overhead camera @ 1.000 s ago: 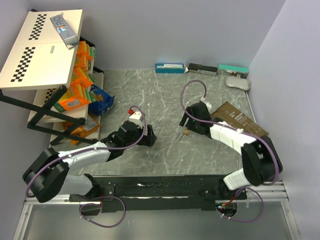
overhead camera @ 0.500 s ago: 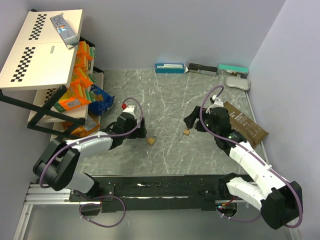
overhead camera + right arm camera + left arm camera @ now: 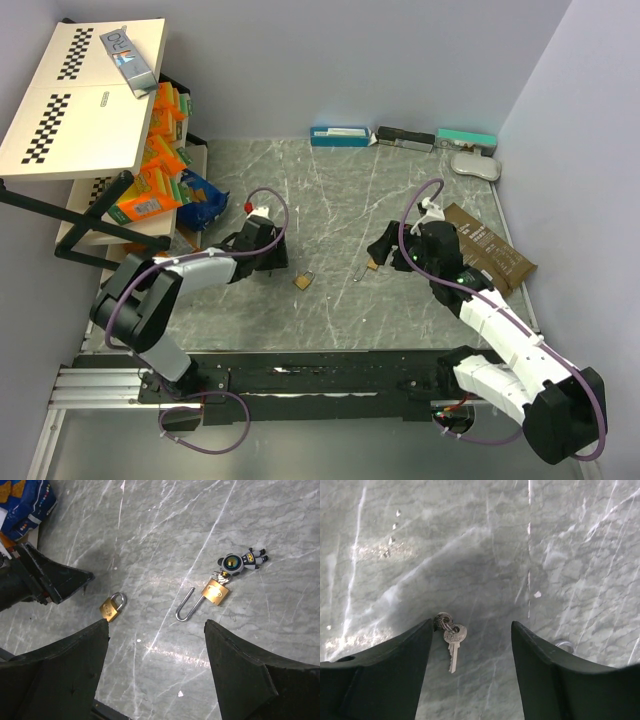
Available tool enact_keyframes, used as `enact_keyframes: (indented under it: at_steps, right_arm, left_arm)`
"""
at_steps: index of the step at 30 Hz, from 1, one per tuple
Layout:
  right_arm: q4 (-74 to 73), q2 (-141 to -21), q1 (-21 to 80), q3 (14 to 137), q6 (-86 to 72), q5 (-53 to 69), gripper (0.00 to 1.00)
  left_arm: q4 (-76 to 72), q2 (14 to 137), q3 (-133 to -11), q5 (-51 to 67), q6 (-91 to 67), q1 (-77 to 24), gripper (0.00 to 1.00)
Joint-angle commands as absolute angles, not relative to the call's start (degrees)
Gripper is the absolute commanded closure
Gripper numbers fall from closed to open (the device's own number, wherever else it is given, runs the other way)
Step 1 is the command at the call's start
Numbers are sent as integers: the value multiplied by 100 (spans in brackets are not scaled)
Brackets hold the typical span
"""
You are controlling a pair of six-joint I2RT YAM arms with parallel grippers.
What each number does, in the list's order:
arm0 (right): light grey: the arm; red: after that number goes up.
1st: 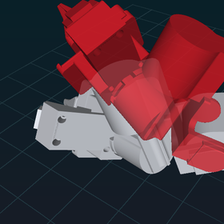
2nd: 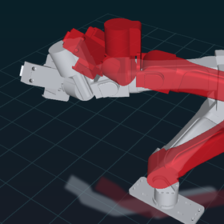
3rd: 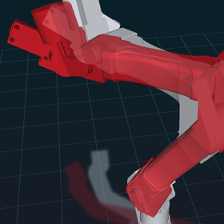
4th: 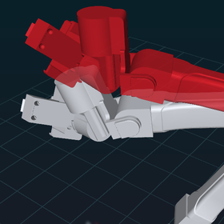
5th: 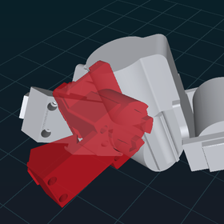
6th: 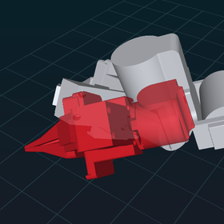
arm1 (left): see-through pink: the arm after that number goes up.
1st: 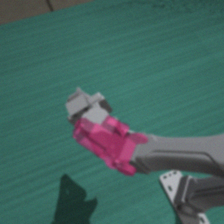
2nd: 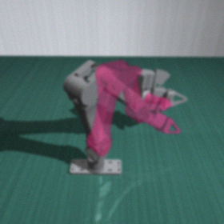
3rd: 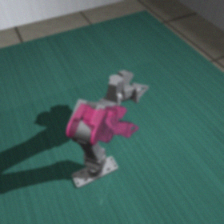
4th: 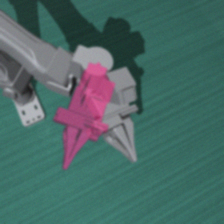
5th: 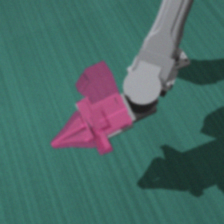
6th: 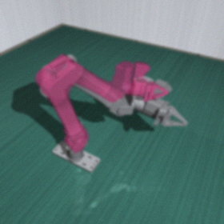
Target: Unlock with the key
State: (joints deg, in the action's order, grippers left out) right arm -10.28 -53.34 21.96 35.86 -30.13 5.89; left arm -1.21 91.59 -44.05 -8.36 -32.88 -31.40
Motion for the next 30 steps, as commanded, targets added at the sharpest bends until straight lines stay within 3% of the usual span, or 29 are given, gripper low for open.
enact_keyframes:
  at_steps: [1,8,17,30]
  right_arm:
    - [-870,-5247,2197,3472,-2979,607,17]
    - [-862,-5352,2197,3507,-2988,580,17]
    - [-730,-5651,2197,3559,-3041,721,17]
    - [-800,-5757,2197,3735,-2971,729,17]
  left_arm:
    - [-185,9465,-4658,-642,-3463,-3120,34]
    - [-659,9352,-4562,-334,-3218,-3129,38]
    - [-467,8631,-4315,-844,-3041,-3129,38]
    - [35,9544,-4843,-914,-3182,-3129,50]
